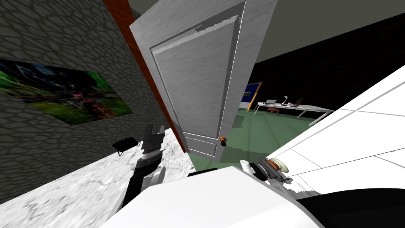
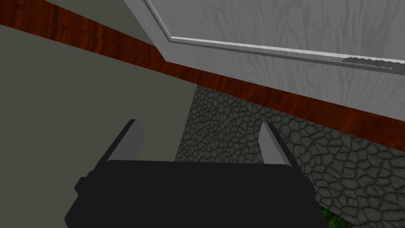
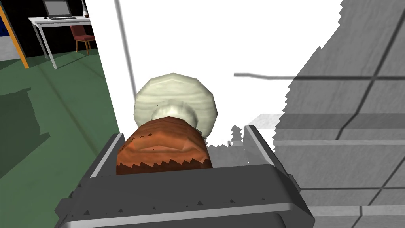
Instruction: Push the door open
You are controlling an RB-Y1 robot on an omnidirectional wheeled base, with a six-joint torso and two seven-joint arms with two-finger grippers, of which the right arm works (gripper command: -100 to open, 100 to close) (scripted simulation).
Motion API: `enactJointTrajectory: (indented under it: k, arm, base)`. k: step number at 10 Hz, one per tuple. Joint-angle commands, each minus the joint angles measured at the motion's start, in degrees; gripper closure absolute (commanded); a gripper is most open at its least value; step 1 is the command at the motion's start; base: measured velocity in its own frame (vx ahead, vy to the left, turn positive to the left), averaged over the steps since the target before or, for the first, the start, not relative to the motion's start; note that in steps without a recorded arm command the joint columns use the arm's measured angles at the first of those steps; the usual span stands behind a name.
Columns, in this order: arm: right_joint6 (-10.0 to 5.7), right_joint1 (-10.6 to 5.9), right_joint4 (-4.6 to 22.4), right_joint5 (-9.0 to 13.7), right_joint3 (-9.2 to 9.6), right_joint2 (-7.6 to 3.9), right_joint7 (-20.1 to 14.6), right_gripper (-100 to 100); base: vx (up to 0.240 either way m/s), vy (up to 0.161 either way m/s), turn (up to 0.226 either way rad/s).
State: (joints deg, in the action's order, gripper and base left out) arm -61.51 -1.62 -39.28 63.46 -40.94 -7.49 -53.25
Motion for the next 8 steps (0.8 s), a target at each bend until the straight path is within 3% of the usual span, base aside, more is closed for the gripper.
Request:
enactJointTrajectory:
  k: [1,3,4,8]
  arm:
    - [-1.58,-0.25,1.72,1.25,-2.00,-0.80,0.57,100]
    - [-2.54,-1.20,2.12,2.24,-3.22,-0.53,1.28,100]
    - [-1.83,-1.66,2.74,1.62,-2.27,-0.84,0.59,100]
    - [-4.48,-1.02,3.74,4.81,-6.04,-1.78,1.67,100]
  base:
    - [0.031,-0.074,0.137]
    - [0.050,-0.073,0.149]
    - [0.041,-0.031,0.036]
    - [-0.001,-0.166,0.060]
